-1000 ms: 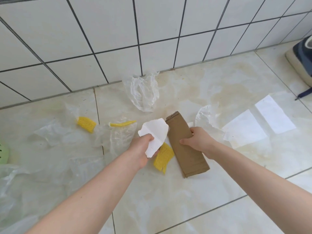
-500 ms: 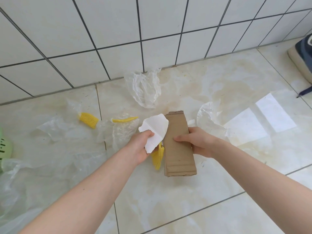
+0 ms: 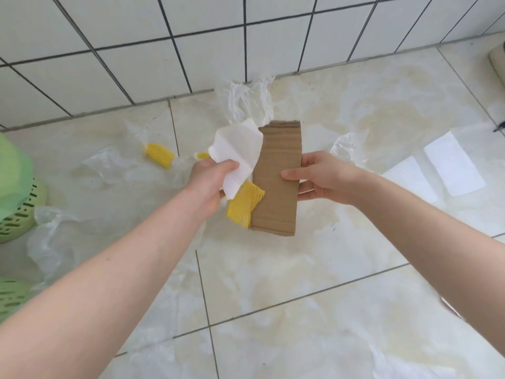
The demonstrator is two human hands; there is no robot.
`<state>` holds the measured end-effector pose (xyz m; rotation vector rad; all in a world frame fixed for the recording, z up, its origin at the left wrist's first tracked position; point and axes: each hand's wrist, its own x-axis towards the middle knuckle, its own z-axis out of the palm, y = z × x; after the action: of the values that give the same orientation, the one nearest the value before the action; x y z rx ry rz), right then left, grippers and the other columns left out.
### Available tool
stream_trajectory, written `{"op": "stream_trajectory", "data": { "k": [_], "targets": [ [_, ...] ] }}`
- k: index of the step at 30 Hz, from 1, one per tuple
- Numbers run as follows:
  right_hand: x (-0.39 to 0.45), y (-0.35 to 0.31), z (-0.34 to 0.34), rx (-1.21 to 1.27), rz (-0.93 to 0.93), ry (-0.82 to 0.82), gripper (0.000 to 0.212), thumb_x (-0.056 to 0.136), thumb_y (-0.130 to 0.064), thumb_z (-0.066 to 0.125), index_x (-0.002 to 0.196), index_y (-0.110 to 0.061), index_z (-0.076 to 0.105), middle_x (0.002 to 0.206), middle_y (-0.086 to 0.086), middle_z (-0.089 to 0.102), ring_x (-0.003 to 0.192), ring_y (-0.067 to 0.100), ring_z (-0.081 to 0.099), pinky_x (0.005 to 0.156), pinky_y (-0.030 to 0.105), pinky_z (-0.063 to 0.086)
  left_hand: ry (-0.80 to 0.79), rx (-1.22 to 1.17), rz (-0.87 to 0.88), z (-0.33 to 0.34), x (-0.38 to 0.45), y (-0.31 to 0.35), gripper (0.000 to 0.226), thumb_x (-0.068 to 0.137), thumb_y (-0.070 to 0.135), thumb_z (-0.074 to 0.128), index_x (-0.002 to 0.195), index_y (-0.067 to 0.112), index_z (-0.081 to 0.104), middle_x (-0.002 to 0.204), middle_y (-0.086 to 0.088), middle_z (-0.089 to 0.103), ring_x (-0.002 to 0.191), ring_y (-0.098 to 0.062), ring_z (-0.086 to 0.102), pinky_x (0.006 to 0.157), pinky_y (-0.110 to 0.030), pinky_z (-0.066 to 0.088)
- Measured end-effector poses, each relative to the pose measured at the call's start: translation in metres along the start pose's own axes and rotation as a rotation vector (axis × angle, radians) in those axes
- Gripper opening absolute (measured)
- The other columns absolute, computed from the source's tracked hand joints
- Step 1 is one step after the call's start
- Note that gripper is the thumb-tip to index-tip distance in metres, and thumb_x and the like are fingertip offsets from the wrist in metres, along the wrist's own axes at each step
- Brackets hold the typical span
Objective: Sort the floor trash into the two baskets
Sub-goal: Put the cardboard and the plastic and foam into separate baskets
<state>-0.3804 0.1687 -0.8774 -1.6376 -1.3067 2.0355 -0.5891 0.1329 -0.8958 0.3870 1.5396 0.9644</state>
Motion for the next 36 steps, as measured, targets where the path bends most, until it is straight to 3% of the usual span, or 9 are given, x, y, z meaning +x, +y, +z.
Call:
{"op": "stream_trajectory", "data": {
  "k": [3, 5, 10, 13, 15, 19, 23, 29, 36],
  "targets": [
    [-0.015, -0.002, -0.003, -0.026, -0.026, 0.005, 0.023, 0.088, -0.01, 0.064, 0.111, -0.011, 0.067, 0.108, 0.006, 0.073, 0.095, 0.027, 0.071, 0.085, 0.039, 0.057, 0.046, 0.01, 0.098, -0.019, -0.009, 0.006, 0.021, 0.086, 0.0, 0.061, 0.103, 0.012, 0.063, 0.101, -0.007, 0.07, 0.089, -0.024, 0.069, 0.082, -0.038, 0.057],
    [-0.027, -0.002, -0.001, -0.075, -0.046, 0.01, 0.017, 0.089, -0.011, 0.063, 0.105, -0.015, 0.068, 0.104, 0.003, 0.074, 0.092, 0.024, 0.072, 0.083, 0.036, 0.058, 0.039, 0.065, 0.168, -0.032, -0.021, 0.009, 0.02, 0.085, 0.0, 0.062, 0.1, 0.014, 0.064, 0.103, -0.007, 0.071, 0.096, -0.025, 0.069, 0.089, -0.042, 0.055],
    [-0.06, 0.004, 0.021, -0.47, -0.145, 0.153, 0.011, 0.087, -0.011, 0.063, 0.095, -0.009, 0.069, 0.097, 0.01, 0.073, 0.089, 0.022, 0.071, 0.081, 0.038, 0.058, 0.109, 0.173, 0.308, -0.064, -0.062, 0.006, 0.028, 0.081, -0.002, 0.067, 0.102, 0.016, 0.063, 0.102, -0.004, 0.07, 0.097, -0.022, 0.068, 0.087, -0.039, 0.055],
    [-0.078, 0.007, 0.039, -0.713, -0.25, 0.22, 0.015, 0.085, -0.017, 0.06, 0.09, -0.005, 0.068, 0.098, 0.011, 0.071, 0.097, 0.026, 0.066, 0.078, 0.037, 0.053, 0.181, 0.268, 0.396, -0.081, -0.09, -0.002, 0.028, 0.078, -0.002, 0.069, 0.084, 0.023, 0.059, 0.088, 0.002, 0.067, 0.085, -0.018, 0.065, 0.077, -0.036, 0.054],
    [-0.09, 0.005, 0.051, -0.696, -0.284, 0.182, 0.014, 0.086, -0.018, 0.059, 0.091, -0.011, 0.07, 0.098, 0.002, 0.072, 0.097, 0.019, 0.065, 0.076, 0.032, 0.052, 0.223, 0.307, 0.416, -0.092, -0.106, -0.01, 0.028, 0.077, 0.001, 0.072, 0.083, 0.023, 0.055, 0.089, 0.003, 0.065, 0.087, -0.016, 0.063, 0.074, -0.036, 0.053],
    [-0.1, 0.004, 0.073, -0.58, -0.283, 0.1, 0.013, 0.088, -0.016, 0.061, 0.096, -0.013, 0.07, 0.096, 0.003, 0.073, 0.094, 0.016, 0.068, 0.086, 0.038, 0.055, 0.237, 0.018, 0.294, -0.115, -0.131, -0.023, 0.045, 0.08, -0.002, 0.07, 0.114, 0.015, 0.046, 0.107, -0.002, 0.067, 0.094, -0.021, 0.068, 0.075, -0.038, 0.057],
    [-0.108, 0.004, 0.1, -0.307, -0.25, -0.064, 0.017, 0.091, -0.011, 0.06, 0.1, -0.022, 0.069, 0.094, -0.006, 0.075, 0.087, 0.007, 0.07, 0.069, 0.018, 0.056, 0.235, -0.175, 0.236, -0.137, -0.153, -0.033, 0.052, 0.083, -0.006, 0.064, 0.125, 0.015, 0.04, 0.111, 0.001, 0.065, 0.091, -0.018, 0.067, 0.062, -0.03, 0.056],
    [-0.112, 0.012, 0.156, -0.208, -0.164, -0.355, 0.024, 0.092, -0.009, 0.058, 0.114, -0.012, 0.067, 0.112, 0.003, 0.072, 0.106, 0.017, 0.067, 0.093, 0.037, 0.053, 0.177, -0.309, 0.163, -0.163, -0.171, -0.047, 0.04, 0.085, -0.004, 0.064, 0.122, 0.007, 0.056, 0.117, -0.01, 0.068, 0.098, -0.025, 0.069, 0.071, -0.032, 0.059],
    [-0.103, 0.007, 0.204, -0.265, -0.159, -0.466, 0.024, 0.093, -0.01, 0.057, 0.115, -0.013, 0.067, 0.113, 0.002, 0.071, 0.107, 0.017, 0.066, 0.097, 0.038, 0.051, 0.192, -0.363, 0.146, -0.186, -0.179, -0.053, 0.039, 0.085, -0.005, 0.062, 0.121, 0.01, 0.058, 0.116, -0.011, 0.069, 0.103, -0.03, 0.068, 0.078, -0.038, 0.057]
  ]
}}
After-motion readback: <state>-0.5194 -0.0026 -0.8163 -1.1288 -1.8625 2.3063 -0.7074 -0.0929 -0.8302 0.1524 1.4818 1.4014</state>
